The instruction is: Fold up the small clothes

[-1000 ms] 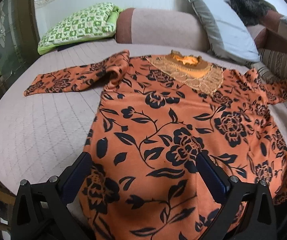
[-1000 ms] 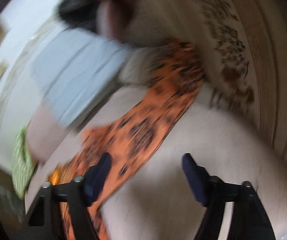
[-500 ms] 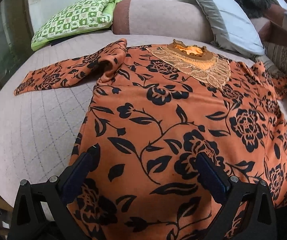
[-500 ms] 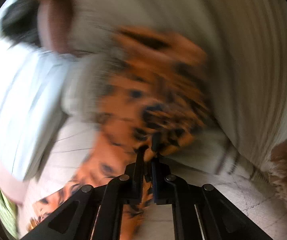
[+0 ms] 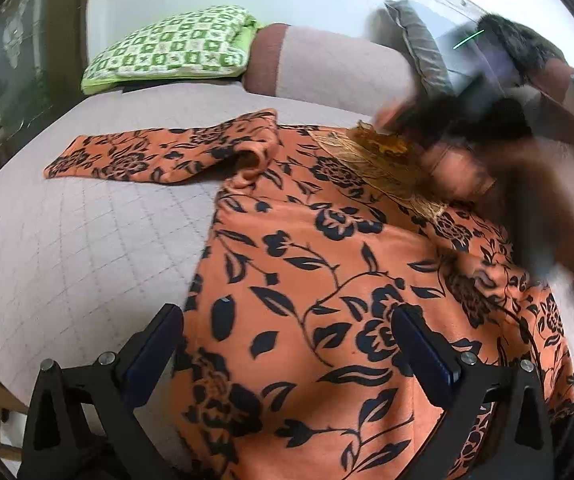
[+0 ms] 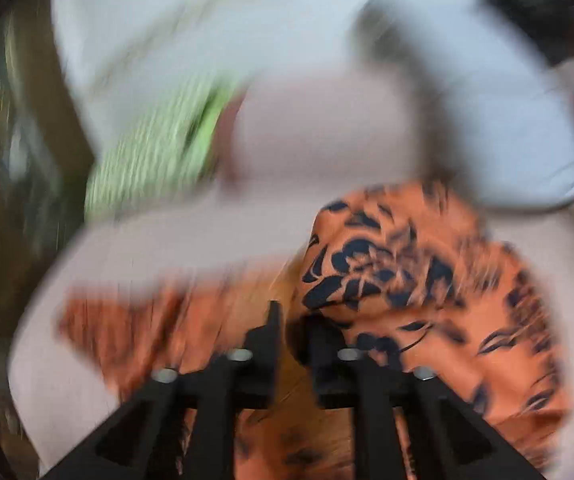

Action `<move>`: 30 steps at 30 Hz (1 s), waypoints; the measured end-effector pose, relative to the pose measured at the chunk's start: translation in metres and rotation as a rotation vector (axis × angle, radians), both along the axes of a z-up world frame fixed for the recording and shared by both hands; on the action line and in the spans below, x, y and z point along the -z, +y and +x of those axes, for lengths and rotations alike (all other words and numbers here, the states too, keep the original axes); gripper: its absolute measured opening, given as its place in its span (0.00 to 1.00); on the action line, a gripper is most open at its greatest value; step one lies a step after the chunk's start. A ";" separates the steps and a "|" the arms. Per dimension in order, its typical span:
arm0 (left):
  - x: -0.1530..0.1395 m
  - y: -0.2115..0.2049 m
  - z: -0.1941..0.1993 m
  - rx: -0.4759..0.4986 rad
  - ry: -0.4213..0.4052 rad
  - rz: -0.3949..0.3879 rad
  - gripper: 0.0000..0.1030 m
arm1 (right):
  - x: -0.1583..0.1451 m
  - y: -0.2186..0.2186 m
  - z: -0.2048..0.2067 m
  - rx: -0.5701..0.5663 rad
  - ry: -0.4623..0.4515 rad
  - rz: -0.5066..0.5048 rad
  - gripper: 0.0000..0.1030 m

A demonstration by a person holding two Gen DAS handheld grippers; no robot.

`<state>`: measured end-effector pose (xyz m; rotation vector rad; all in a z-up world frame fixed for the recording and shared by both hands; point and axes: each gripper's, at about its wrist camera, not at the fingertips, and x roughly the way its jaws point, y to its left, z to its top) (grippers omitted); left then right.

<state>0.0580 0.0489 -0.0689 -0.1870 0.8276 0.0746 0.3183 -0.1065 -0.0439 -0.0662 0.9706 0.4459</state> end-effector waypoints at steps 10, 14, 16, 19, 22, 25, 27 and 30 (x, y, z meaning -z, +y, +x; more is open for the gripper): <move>-0.011 0.002 0.011 -0.012 -0.007 0.009 1.00 | -0.034 -0.089 -0.058 0.049 -0.131 0.186 0.88; -0.032 -0.029 0.051 0.045 -0.008 0.166 1.00 | -0.029 -0.170 -0.038 0.244 -0.125 0.258 0.94; -0.046 -0.052 0.089 0.085 -0.004 0.215 1.00 | -0.018 -0.214 -0.012 0.292 -0.048 0.370 0.94; -0.055 -0.097 0.146 0.133 -0.018 0.370 1.00 | 0.012 -0.259 0.002 0.434 0.058 0.462 0.94; -0.039 -0.142 0.198 0.189 0.007 0.516 1.00 | 0.038 -0.287 -0.010 0.454 0.092 0.695 0.94; -0.004 -0.170 0.245 0.219 0.088 0.637 0.99 | 0.037 -0.288 -0.019 0.412 0.038 0.731 0.94; 0.015 -0.179 0.261 0.213 0.119 0.716 0.97 | 0.036 -0.282 -0.015 0.392 0.042 0.706 0.94; 0.030 -0.182 0.275 0.204 0.152 0.785 0.88 | 0.040 -0.273 -0.012 0.378 0.038 0.697 0.94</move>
